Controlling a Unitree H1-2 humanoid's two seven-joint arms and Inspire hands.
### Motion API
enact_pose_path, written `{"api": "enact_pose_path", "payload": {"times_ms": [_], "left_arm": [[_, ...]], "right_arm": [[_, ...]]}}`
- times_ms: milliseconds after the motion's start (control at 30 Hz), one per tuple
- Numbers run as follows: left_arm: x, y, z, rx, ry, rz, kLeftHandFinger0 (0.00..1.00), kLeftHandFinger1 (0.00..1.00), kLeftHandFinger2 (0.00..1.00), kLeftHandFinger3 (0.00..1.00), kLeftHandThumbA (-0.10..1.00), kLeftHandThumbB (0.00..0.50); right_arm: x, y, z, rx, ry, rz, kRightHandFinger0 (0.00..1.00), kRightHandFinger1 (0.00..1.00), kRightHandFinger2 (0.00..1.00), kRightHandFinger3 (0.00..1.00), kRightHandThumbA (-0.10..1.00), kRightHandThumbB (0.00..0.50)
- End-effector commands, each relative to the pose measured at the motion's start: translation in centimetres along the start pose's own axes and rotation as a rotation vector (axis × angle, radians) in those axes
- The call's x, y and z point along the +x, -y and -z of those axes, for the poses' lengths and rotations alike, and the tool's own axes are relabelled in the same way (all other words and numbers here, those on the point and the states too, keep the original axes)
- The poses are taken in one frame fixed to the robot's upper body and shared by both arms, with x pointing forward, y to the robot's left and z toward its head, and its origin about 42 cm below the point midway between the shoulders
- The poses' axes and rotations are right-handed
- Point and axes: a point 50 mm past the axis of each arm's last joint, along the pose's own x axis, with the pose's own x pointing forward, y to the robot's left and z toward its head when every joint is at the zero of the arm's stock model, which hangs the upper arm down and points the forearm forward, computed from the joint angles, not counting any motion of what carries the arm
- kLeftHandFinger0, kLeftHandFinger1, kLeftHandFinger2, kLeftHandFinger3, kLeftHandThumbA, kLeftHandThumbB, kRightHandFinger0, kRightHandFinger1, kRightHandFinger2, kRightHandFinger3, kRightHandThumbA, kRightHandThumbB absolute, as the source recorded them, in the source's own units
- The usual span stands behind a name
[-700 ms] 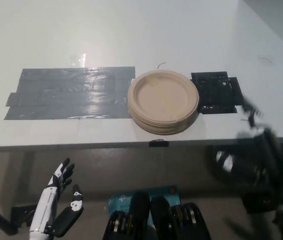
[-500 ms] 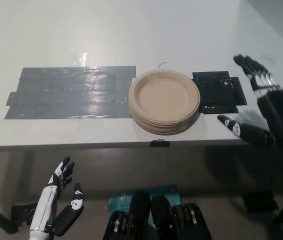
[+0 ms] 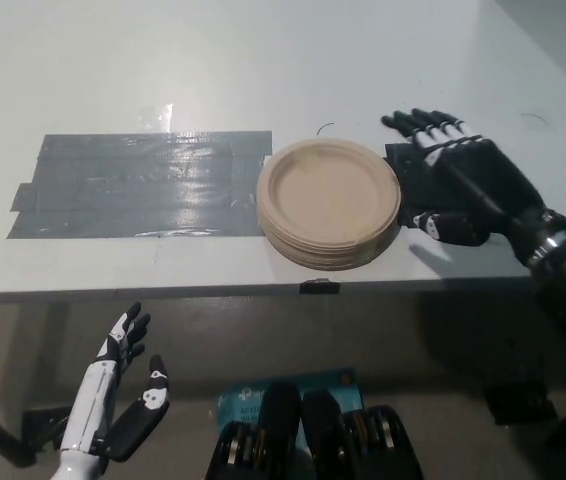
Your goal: A stack of plates is kept in the middle of the desk close to the robot and the robot grabs the stack with its right hand, picks it up and hands it to a person.
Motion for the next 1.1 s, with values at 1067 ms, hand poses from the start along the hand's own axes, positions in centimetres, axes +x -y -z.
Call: {"api": "enact_pose_path", "payload": {"times_ms": [1067], "left_arm": [[1.1,-0.5,-1.5,0.023,0.073,0.021,1.00,1.00,1.00,1.00,0.30,0.000]], "right_arm": [[4.0,-3.1,-1.9,-0.134,0.009,-0.193,1.00,1.00,1.00,1.00,0.77,0.500]]}}
